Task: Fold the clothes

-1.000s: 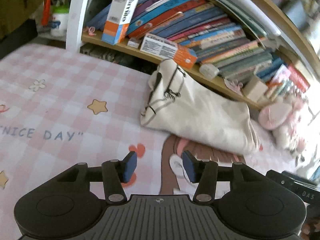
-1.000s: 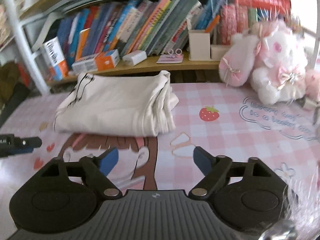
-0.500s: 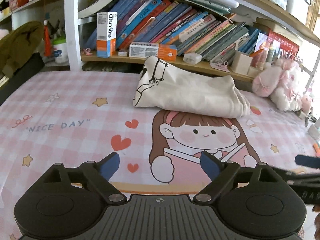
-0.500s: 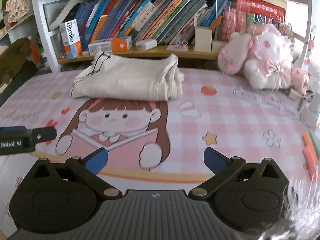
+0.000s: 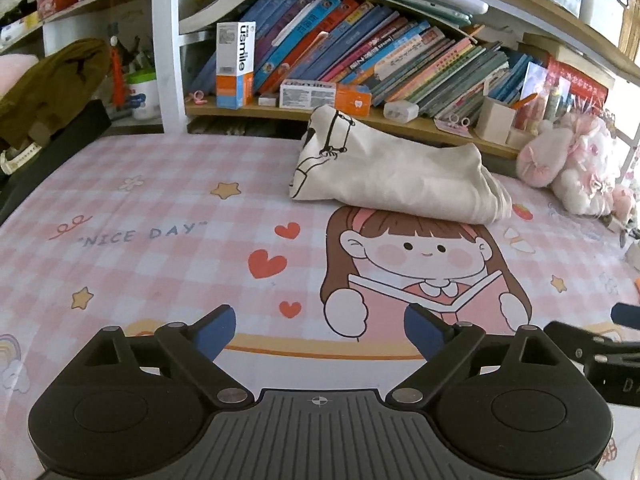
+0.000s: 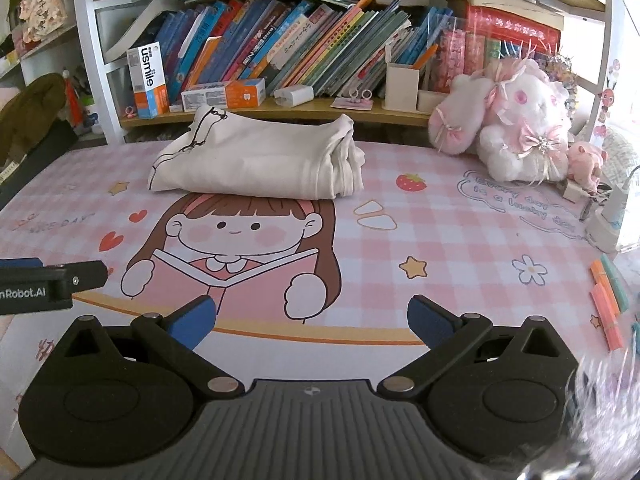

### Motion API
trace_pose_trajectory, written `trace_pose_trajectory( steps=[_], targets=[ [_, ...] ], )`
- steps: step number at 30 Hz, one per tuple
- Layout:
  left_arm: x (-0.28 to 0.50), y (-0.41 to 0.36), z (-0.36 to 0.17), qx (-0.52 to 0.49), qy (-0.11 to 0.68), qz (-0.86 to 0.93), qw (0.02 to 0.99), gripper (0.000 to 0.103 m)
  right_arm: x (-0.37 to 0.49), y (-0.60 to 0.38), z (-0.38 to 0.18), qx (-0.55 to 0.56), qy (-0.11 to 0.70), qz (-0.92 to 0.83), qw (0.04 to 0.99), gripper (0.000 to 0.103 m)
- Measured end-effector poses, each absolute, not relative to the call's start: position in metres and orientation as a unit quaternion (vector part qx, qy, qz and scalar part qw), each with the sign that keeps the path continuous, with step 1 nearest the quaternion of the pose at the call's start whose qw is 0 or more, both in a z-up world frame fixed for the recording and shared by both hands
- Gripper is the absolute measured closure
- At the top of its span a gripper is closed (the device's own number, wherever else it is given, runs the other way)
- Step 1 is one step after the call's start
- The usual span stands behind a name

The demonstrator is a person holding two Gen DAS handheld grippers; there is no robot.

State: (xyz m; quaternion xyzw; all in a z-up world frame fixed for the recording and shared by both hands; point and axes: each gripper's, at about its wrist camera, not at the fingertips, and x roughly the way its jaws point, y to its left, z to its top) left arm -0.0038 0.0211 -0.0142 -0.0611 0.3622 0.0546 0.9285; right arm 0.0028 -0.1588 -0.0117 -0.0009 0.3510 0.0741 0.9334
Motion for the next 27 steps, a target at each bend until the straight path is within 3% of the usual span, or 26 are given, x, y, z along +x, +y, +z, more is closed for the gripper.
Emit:
trace_pose_trajectory(
  steps=[27],
  targets=[
    [-0.0017,0.0197,-0.0086,-0.053,0.356,0.047,0.932,0.008,0.0017,-0.1516,-0.0072,0.003,0.343,0.064,0.937,0.0]
  ],
)
